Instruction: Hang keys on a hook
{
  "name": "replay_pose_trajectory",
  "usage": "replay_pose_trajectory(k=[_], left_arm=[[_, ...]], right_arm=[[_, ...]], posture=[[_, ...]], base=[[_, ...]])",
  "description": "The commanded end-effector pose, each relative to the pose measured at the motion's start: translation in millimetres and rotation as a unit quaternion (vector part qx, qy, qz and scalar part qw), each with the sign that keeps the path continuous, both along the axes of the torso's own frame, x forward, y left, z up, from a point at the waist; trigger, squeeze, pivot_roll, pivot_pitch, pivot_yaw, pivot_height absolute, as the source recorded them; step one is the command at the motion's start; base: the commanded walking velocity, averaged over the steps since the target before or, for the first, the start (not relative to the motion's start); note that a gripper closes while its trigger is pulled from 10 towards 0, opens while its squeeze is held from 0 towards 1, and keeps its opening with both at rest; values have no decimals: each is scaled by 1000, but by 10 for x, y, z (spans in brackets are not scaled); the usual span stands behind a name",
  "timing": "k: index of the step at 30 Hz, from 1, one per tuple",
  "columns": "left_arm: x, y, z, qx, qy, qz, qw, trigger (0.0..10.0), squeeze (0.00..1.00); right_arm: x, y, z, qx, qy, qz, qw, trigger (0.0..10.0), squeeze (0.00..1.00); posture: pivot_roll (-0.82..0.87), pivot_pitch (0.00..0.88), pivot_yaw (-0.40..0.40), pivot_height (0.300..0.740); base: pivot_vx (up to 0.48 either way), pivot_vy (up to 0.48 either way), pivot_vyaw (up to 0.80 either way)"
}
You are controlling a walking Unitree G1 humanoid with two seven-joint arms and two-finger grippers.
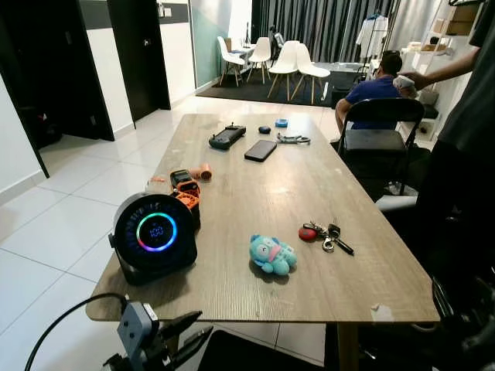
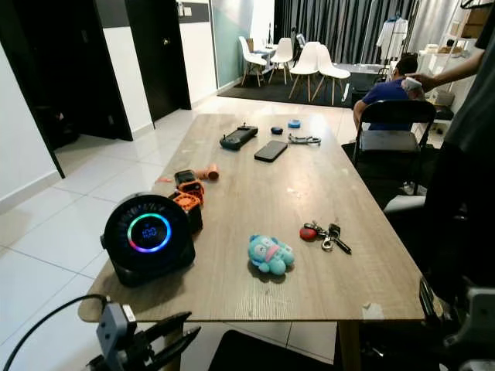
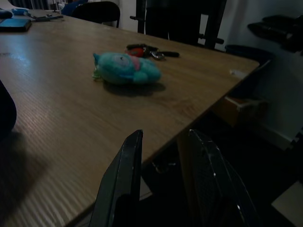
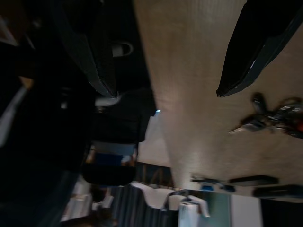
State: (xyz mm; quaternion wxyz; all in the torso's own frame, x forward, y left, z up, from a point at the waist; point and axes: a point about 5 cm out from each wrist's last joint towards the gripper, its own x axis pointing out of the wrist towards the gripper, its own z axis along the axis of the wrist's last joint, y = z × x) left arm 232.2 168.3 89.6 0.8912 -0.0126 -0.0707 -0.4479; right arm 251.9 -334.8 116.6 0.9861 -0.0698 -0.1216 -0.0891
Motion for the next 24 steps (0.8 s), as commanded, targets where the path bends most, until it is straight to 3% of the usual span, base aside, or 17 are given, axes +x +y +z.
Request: replay_pose_trajectory(k=[1, 6, 10, 15, 18, 22, 24], left_arm=[[48, -25, 92, 3, -12, -6, 1000, 10000, 0], [118, -91, 154, 2, -20, -6, 1000, 10000, 0], [274, -275, 244, -6, -20, 2, 1000, 10000, 0], [292, -344, 252, -10, -15, -3, 1000, 10000, 0], [295, -467, 267, -12, -15, -7, 1000, 10000, 0], [307, -507, 259, -7, -12, 1, 1000, 10000, 0], [307, -507, 259, -7, -12, 1, 1000, 10000, 0]], right_arm=[[85, 58, 2, 7, 18, 16, 1000, 10000, 0], [226, 151, -9, 11, 46, 34, 998, 10000, 0], [630, 399, 32, 48, 79, 52, 994, 10000, 0], [793, 539, 94, 50, 87, 73, 992, 10000, 0], [1075, 897, 245, 61, 97, 145, 983, 10000, 0], [1177, 1054, 294, 73, 107, 176, 976, 10000, 0], [1177, 1054, 294, 73, 107, 176, 976, 10000, 0]], posture=[[3, 90, 15, 740], [0, 89, 16, 740], [1, 90, 12, 740], [4, 91, 3, 740], [15, 97, -20, 740], [18, 100, -25, 740], [18, 100, -25, 740]], base=[[0, 0, 0], [0, 0, 0], [0, 0, 0], [0, 0, 0], [0, 0, 0], [0, 0, 0], [0, 0, 0]])
